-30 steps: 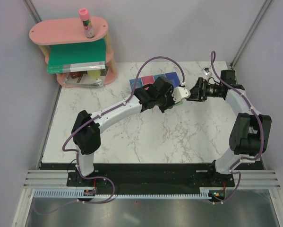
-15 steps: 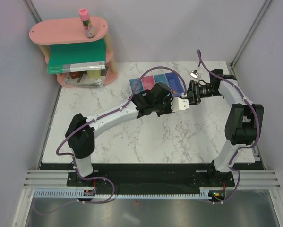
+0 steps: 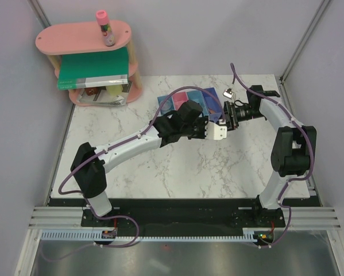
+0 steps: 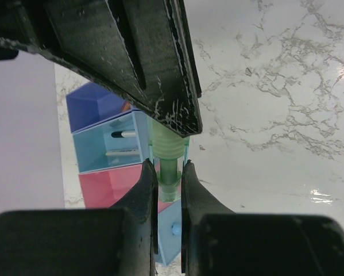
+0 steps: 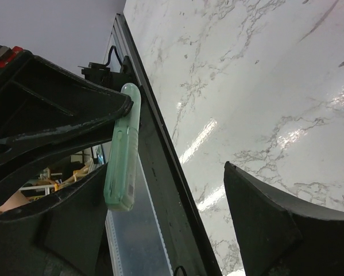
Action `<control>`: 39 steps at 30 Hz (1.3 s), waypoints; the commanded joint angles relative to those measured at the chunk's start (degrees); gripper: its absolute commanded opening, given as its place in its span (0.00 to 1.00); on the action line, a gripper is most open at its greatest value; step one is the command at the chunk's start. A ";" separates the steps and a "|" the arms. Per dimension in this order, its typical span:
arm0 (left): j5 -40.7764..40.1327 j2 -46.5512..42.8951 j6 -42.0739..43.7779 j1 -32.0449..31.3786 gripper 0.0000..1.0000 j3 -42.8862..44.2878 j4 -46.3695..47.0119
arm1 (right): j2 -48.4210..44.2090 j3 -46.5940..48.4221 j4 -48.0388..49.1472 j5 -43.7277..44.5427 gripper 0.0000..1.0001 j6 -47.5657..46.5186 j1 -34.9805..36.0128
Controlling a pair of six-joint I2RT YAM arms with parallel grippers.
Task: Sort the stationery into containers
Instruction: Place the pen in the storage box.
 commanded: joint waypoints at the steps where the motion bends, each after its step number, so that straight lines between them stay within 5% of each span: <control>1: 1.03 -3.18 6.13 -1.19 0.02 -1.66 2.88 | -2.03 0.50 -0.38 -0.91 0.84 -1.94 1.22; 9: 1.21 -2.48 10.53 -3.04 0.02 -4.21 3.14 | -2.55 0.41 -0.47 -0.73 0.78 -1.94 2.10; 15: 0.68 -1.95 11.15 -3.04 0.02 -4.65 3.14 | -2.99 -0.03 -1.35 -0.12 0.59 -2.73 2.19; 26: 0.24 -1.25 12.38 -3.04 0.02 -4.30 4.02 | -4.31 -0.73 -3.46 1.29 0.56 -4.75 3.33; 37: -0.02 -0.81 11.76 -3.04 0.02 -4.13 4.11 | -4.84 -1.00 -3.81 2.08 0.08 -5.02 4.21; 39: -0.72 -0.63 11.33 -3.04 0.16 -4.21 4.02 | -4.84 -1.00 -3.72 2.17 0.03 -5.02 4.39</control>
